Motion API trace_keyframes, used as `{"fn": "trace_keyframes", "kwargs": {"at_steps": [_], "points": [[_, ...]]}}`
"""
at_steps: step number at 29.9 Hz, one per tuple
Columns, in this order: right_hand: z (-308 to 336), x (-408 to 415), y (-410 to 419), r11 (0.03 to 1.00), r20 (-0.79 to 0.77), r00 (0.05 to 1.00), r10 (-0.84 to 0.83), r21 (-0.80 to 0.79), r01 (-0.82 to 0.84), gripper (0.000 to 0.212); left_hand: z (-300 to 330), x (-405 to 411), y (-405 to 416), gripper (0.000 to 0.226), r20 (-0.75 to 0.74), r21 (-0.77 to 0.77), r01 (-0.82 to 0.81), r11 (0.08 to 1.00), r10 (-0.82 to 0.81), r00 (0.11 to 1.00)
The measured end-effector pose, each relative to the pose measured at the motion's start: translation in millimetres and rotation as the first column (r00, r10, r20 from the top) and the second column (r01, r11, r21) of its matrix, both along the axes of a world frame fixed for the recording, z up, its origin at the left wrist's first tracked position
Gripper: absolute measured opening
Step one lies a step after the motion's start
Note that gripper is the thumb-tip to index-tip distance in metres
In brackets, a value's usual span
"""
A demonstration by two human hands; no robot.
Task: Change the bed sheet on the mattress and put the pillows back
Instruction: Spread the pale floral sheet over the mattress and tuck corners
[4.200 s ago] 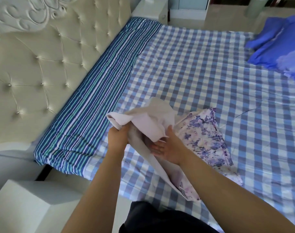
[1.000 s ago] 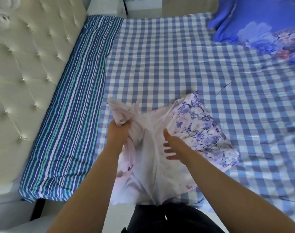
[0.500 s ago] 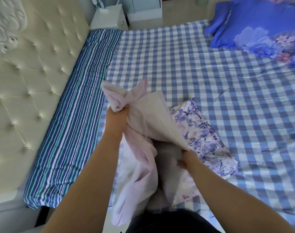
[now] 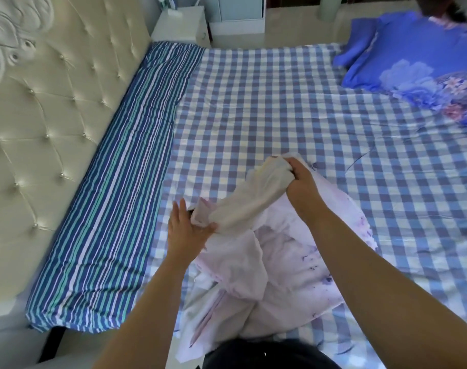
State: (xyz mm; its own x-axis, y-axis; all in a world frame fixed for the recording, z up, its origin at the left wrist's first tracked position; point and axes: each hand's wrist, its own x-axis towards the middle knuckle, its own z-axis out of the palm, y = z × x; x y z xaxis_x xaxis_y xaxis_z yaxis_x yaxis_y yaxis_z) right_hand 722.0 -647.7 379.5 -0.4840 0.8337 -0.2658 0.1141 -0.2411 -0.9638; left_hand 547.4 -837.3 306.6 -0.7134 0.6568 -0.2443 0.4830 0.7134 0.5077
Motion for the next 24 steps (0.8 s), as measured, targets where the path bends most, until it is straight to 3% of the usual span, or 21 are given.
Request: {"fn": "trace_keyframes", "kwargs": {"at_steps": [3, 6, 8, 11, 13, 14, 18, 19, 20, 22, 24], "points": [[13, -22, -8, 0.978, -0.155, 0.988, -0.016, -0.209, -0.018, 0.031, 20, -15, 24, 0.093, 0.021, 0.095, 0.203, 0.975, -0.206, 0.978], [28, -37, -12, 0.877, -0.257, 0.960, -0.113, -0.480, -0.026, 0.026, 31, -35, 41, 0.088, 0.385, 0.081, 0.390, 0.917, -0.390, 0.837], [45, -42, -17, 0.845, -0.311, 0.938, -0.150, -0.534, -0.042, 0.021, 36, -36, 45, 0.085, 0.557, 0.068, 0.495, 0.866, -0.444, 0.702], [72, -43, -13, 0.883, -0.359, 0.913, -0.195, -0.469, 0.004, 0.014, 34, -39, 47, 0.081, 0.632, 0.106, 0.475, 0.874, -0.428, 0.647], [89, -46, 1, 0.906, -0.358, 0.900, -0.250, -0.414, 0.087, 0.049, 29, -44, 46, 0.069, 0.636, 0.097, 0.495, 0.863, -0.437, 0.637], [93, -45, 9, 0.900, -0.380, 0.878, -0.290, -0.419, 0.116, 0.051, 28, -45, 46, 0.061, 0.614, 0.076, 0.544, 0.836, -0.469, 0.635], [90, -42, 38, 0.863, -0.248, 0.867, -0.431, -0.395, 0.316, 0.030, 30, -34, 47, 0.012, 0.545, 0.058, 0.726, 0.685, -0.631, 0.552], [85, -40, 41, 0.879, -0.195, 0.894, -0.404, -0.354, 0.320, 0.030, 29, -29, 46, 0.019, 0.545, 0.060, 0.738, 0.672, -0.641, 0.540], [79, -37, 44, 0.876, -0.166, 0.903, -0.395, -0.364, 0.316, 0.031, 26, -25, 46, 0.024, 0.550, 0.064, 0.736, 0.674, -0.639, 0.537], [74, -35, 45, 0.860, -0.198, 0.874, -0.444, -0.369, 0.353, 0.029, 22, -18, 45, 0.015, 0.609, 0.086, 0.641, 0.763, -0.550, 0.572], [67, -36, 48, 0.877, -0.081, 0.886, -0.456, -0.211, 0.432, 0.024, 23, -12, 43, 0.011, 0.689, 0.144, 0.495, 0.857, -0.446, 0.572]]}}
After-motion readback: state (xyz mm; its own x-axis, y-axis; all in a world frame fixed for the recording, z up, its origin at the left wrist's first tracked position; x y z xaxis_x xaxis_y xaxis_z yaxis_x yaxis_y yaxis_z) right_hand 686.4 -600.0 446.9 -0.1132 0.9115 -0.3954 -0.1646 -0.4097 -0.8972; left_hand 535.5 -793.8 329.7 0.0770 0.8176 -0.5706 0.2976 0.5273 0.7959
